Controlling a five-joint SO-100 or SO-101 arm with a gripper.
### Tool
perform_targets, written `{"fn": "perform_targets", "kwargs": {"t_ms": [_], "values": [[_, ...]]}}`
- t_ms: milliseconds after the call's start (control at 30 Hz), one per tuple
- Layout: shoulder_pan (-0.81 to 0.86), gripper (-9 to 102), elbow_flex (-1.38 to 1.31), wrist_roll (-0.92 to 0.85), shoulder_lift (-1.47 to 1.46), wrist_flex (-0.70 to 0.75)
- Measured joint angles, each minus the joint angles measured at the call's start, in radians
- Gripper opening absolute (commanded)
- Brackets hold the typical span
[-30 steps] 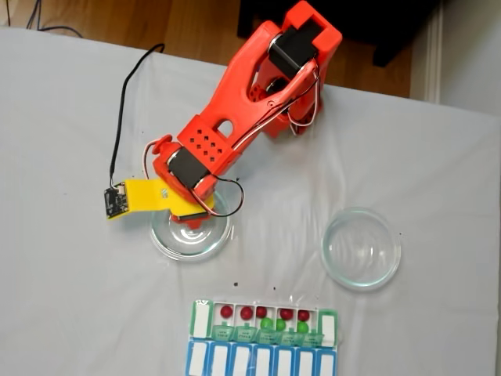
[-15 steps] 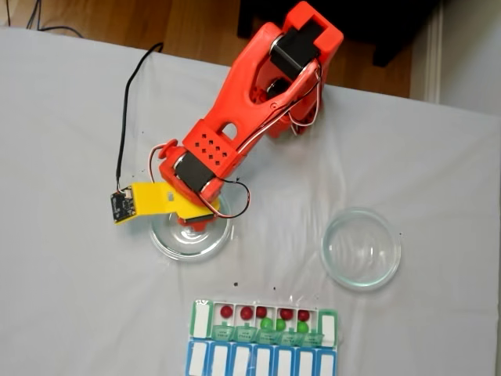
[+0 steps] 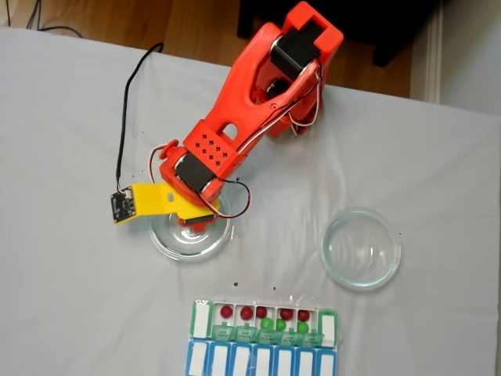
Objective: Sort medicines into box.
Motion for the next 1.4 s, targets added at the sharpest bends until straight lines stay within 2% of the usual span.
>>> {"fn": "perform_targets", "kwargs": {"t_ms": [1200, 1400], "values": [[-0.002, 16, 0.029, 0.015, 0.002, -0.041], [-0.002, 10, 0.037, 0.015, 0.002, -0.041]]}}
